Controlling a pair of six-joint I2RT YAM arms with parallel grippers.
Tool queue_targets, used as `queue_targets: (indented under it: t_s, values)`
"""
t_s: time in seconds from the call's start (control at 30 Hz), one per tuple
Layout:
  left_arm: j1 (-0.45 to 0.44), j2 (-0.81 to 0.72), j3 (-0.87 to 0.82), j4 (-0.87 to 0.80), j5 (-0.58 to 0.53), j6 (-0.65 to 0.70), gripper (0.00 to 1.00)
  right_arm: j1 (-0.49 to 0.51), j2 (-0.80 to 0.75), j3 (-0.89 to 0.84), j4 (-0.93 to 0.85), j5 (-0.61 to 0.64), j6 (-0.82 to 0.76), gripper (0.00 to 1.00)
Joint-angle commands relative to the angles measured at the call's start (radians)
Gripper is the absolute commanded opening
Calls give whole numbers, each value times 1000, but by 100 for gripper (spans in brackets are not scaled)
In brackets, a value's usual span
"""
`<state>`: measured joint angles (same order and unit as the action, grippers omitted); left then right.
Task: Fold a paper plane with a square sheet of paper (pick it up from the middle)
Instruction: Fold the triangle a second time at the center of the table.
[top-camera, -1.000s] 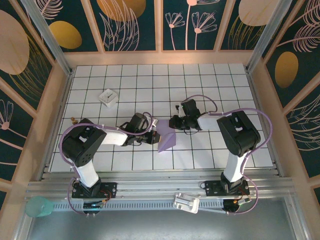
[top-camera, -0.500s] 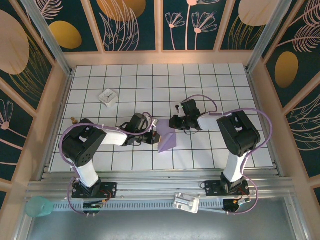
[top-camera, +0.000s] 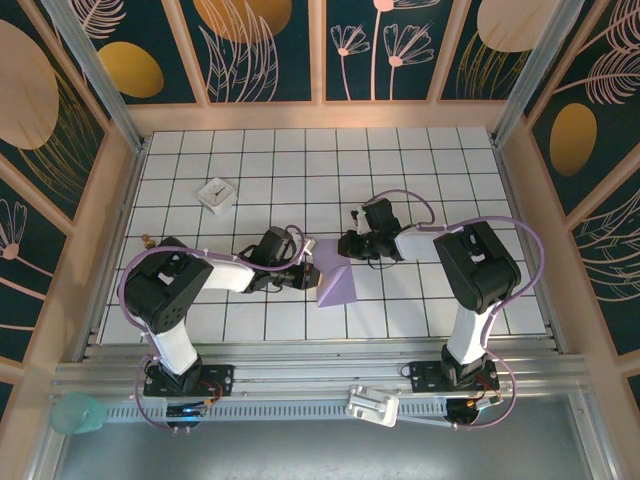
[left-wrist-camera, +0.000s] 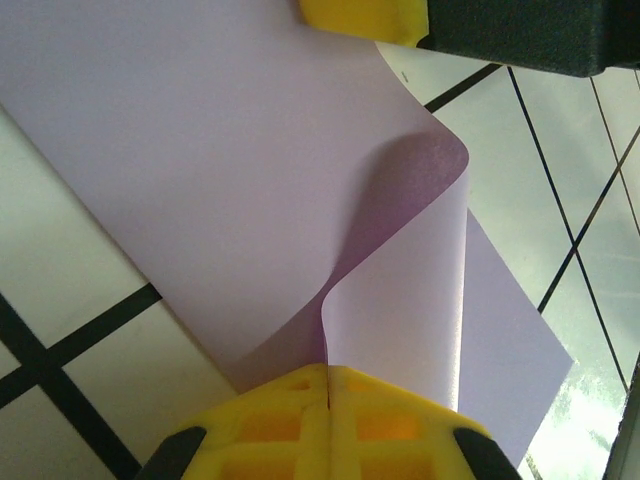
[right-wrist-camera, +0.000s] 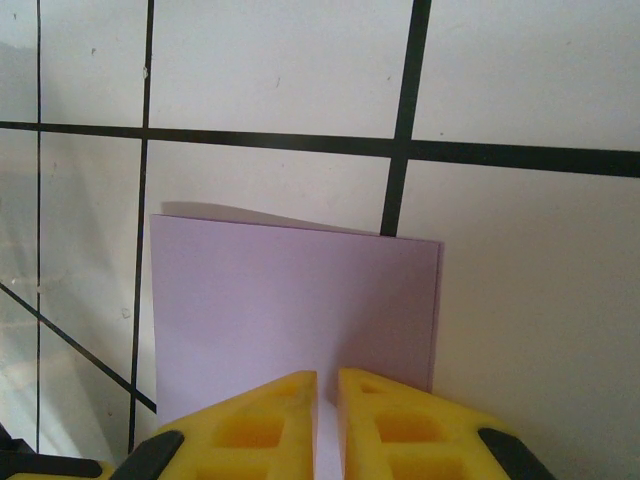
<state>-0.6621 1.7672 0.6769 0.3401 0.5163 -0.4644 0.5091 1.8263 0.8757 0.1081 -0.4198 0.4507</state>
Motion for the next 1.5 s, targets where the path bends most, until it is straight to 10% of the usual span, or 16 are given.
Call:
queue_targets:
  t_s: [0.0, 1.47]
  values:
    - [-2, 3, -11, -3, 31, -7, 0, -1, 38, -28, -41, 23, -6, 14]
    - [-35, 97, 76, -305, -191, 17, 0, -1, 17, -13, -48, 15, -6, 18]
